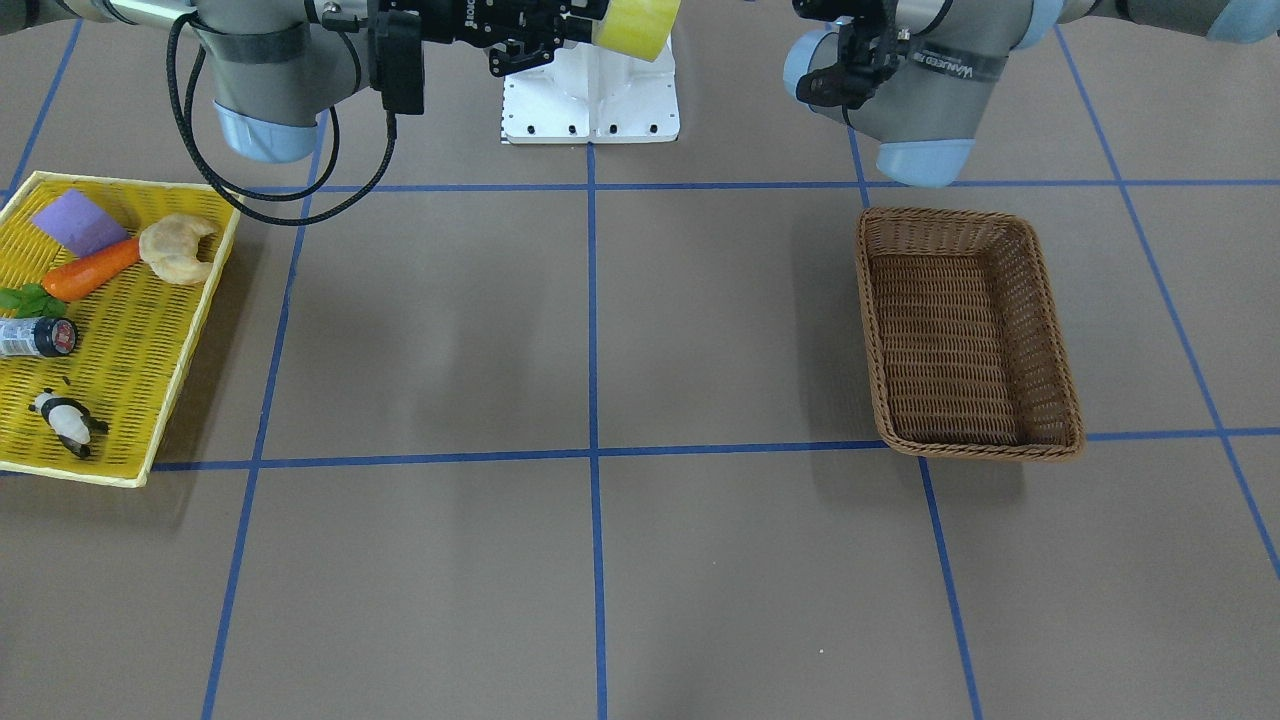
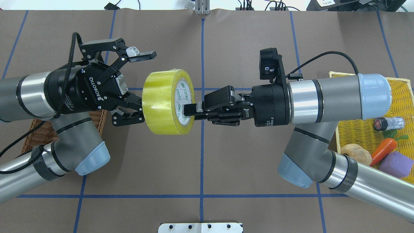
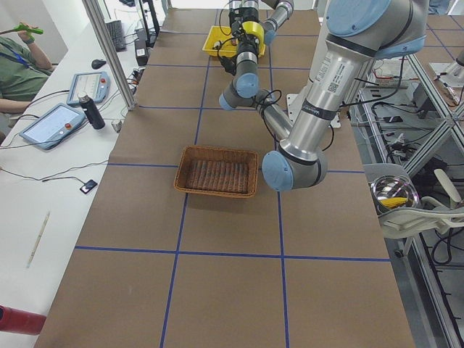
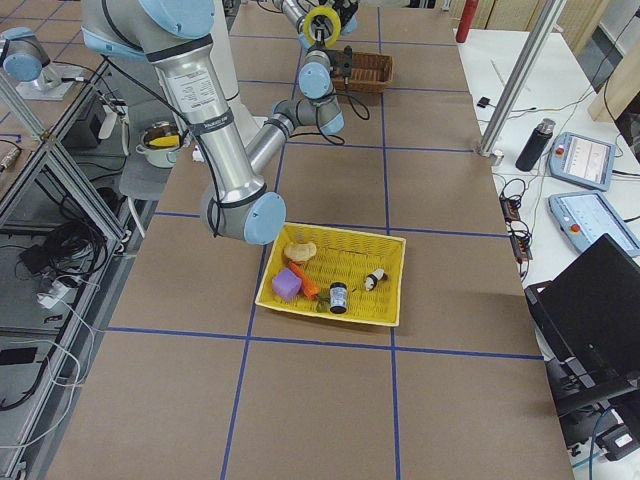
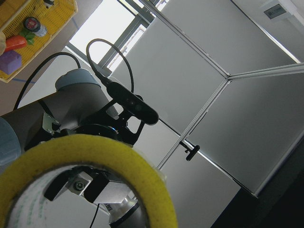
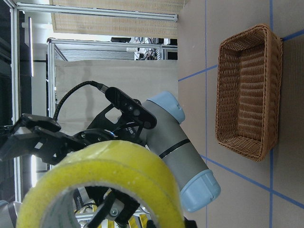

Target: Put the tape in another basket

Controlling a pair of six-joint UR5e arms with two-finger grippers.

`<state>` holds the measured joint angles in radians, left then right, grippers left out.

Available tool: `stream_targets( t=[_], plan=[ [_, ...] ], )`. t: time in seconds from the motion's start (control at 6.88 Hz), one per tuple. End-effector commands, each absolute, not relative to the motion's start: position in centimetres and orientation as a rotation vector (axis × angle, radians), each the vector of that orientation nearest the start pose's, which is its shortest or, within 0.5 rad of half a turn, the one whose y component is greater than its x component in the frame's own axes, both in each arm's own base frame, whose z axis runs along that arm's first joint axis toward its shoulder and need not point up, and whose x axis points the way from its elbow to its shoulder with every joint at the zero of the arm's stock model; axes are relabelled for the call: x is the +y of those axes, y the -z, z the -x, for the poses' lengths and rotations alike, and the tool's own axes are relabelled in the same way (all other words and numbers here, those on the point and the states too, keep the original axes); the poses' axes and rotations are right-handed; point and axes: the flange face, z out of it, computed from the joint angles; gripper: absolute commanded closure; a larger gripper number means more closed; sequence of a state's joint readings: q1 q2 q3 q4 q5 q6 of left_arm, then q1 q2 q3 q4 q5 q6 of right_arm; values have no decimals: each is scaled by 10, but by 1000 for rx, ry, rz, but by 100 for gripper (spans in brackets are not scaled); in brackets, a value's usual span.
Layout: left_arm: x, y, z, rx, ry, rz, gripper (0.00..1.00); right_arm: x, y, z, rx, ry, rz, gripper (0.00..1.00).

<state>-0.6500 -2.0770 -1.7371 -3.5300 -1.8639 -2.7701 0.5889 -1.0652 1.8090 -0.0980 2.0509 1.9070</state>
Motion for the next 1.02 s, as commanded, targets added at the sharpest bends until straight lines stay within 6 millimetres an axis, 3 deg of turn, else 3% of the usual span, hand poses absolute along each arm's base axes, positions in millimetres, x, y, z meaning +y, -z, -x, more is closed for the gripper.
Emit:
stream_targets(
  t=[0.0,0.44,0.73,0.87],
  plan=[
    [-368,-158,-314,2463,307,803,27,-353,-136,371,-2135,-5,-11,100],
    [-367,-159,-316,2457,309,807,31,-352,-136,372,-2134,-1,-7,100],
    [-367,-159,-317,2455,312,807,46,-352,-136,372,-2134,0,-9,100],
    [-368,-159,-317,2453,315,811,53,-352,-137,372,-2132,-1,-8,85]
  ],
)
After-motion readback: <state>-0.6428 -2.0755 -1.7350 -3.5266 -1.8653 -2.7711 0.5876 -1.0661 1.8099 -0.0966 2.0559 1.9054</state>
